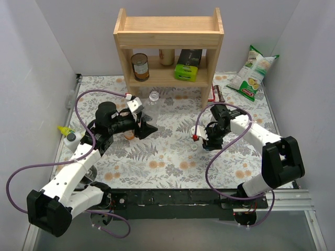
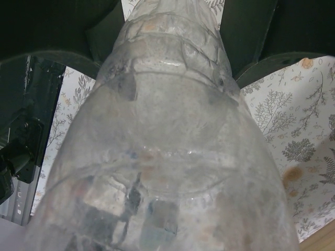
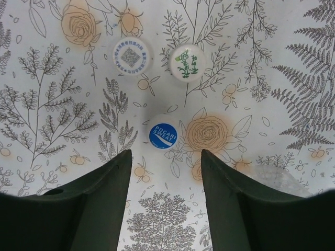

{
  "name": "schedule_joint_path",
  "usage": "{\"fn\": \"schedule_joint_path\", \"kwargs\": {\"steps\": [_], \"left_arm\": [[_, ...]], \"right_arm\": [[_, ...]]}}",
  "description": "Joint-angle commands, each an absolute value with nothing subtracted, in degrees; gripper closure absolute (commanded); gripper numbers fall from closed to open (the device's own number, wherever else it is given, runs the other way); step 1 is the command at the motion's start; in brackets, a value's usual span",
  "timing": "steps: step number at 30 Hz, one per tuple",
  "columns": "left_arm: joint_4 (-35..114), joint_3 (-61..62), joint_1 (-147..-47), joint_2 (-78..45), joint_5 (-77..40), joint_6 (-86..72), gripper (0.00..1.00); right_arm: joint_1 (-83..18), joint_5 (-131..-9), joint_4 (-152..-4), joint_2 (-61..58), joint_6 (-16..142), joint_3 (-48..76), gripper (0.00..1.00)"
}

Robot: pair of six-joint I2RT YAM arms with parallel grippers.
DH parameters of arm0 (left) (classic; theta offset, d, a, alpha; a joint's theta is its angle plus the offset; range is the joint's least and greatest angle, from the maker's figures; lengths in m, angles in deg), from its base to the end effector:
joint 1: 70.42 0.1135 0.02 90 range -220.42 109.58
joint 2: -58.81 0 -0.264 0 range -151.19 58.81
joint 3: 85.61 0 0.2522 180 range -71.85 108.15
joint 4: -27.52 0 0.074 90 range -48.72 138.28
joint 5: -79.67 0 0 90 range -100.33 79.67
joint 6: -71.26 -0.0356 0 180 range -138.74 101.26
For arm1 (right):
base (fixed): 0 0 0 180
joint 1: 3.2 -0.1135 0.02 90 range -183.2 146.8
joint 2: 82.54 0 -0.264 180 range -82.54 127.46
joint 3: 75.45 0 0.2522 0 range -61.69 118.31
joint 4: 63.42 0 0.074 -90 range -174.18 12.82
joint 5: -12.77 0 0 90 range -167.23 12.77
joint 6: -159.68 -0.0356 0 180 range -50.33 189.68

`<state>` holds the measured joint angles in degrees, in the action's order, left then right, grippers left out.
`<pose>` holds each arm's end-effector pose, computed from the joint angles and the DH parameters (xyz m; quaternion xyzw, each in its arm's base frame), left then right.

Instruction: Screw on the bottle caps

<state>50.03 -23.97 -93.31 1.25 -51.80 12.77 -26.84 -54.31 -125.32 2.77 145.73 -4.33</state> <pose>0.1985 -0.1094 0.3224 0.1494 0.7721 -0.5054 0.3551 0.2405 0.1204 0.2111 -0.7591 0.6090 0.1245 0.1936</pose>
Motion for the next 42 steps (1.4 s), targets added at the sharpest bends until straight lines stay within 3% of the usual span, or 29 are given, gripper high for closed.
{"fn": "schedule_joint_path", "kwargs": {"steps": [1,27,30,34,42], "left_arm": [[50.4,-20.9,-92.1,0.7,-53.4,11.3,1.00],[49.2,-21.1,-92.0,-1.6,-54.4,11.3,1.00],[49.0,-21.2,-92.0,-1.7,-54.5,11.3,1.00],[46.8,-23.1,-92.1,-2.2,-56.4,11.0,1.00],[41.5,-34.7,-101.3,-1.0,-59.5,3.9,1.00]], "right_arm": [[-26.5,-53.1,-123.0,3.8,150.0,-6.0,0.38],[-26.4,-54.6,-119.3,11.2,149.9,-5.8,0.44],[-26.5,-54.7,-119.3,11.6,149.5,-5.8,0.50],[-26.6,-54.5,-121.3,9.7,148.8,-4.8,0.66],[-31.0,-38.8,-140.8,-0.4,133.6,14.1,0.72]]}}
